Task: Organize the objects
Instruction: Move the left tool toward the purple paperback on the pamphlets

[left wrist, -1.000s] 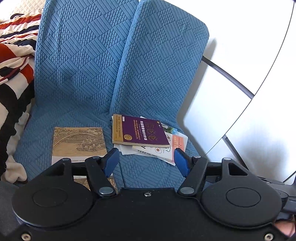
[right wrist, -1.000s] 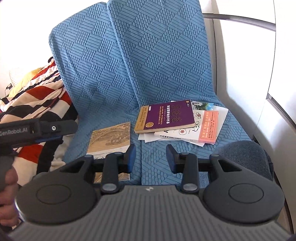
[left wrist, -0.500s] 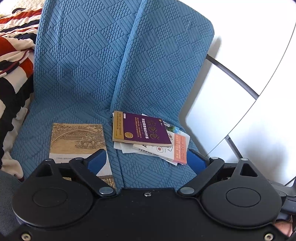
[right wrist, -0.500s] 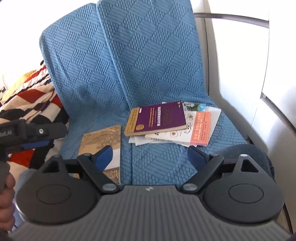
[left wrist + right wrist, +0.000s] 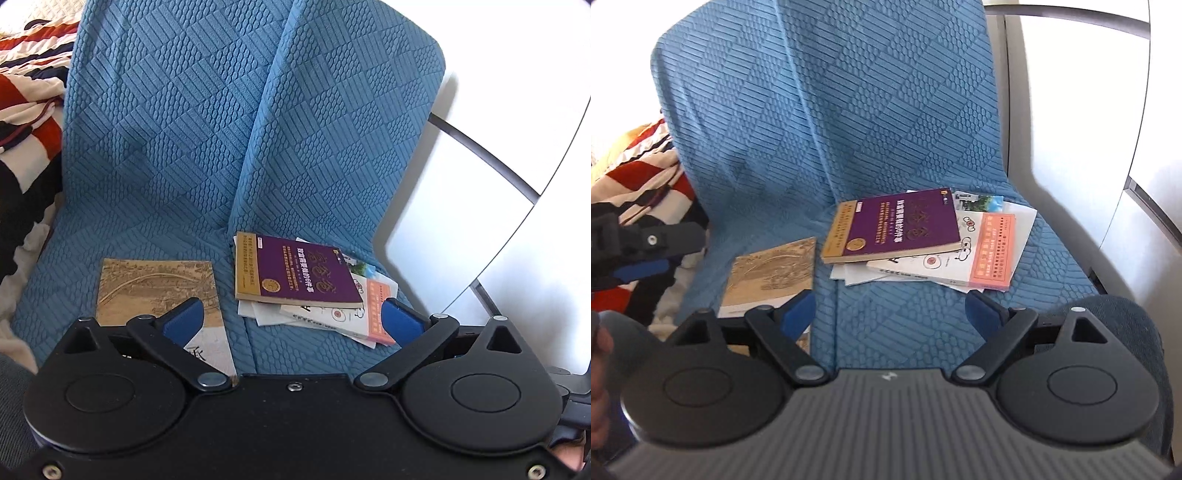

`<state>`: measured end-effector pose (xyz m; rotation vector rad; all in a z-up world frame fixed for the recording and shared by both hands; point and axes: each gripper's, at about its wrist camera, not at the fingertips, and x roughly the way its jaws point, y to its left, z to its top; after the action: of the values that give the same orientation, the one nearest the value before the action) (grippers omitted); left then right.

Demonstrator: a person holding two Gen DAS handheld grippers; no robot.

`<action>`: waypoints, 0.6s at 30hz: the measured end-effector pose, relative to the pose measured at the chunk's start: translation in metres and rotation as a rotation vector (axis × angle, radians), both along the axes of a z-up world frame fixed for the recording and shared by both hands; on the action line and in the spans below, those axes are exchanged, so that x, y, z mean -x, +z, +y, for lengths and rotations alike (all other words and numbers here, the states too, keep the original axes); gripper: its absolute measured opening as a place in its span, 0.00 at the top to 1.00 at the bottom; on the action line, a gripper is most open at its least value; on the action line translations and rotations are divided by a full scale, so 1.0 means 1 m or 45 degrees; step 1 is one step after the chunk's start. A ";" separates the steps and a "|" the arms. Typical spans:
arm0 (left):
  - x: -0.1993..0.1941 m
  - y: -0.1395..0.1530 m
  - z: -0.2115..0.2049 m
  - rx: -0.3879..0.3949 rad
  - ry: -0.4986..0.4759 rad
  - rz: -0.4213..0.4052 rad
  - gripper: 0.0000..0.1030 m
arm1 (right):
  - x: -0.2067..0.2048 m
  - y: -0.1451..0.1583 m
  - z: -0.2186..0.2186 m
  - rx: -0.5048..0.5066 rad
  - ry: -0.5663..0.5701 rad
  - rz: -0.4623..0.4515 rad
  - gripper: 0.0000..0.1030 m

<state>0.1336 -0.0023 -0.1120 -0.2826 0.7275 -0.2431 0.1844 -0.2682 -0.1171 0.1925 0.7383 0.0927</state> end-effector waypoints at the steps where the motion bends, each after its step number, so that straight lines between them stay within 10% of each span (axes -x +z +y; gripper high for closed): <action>1: -0.006 -0.006 -0.001 0.004 -0.014 0.009 0.01 | -0.004 -0.004 -0.002 -0.007 0.002 0.007 0.13; 18: -0.088 -0.076 0.012 -0.018 0.120 0.045 0.01 | -0.063 -0.047 -0.005 -0.034 -0.042 0.018 0.13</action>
<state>0.2219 0.0100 -0.1878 -0.3078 0.7489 -0.1442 0.2474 -0.2736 -0.1639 0.2309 0.7476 0.0697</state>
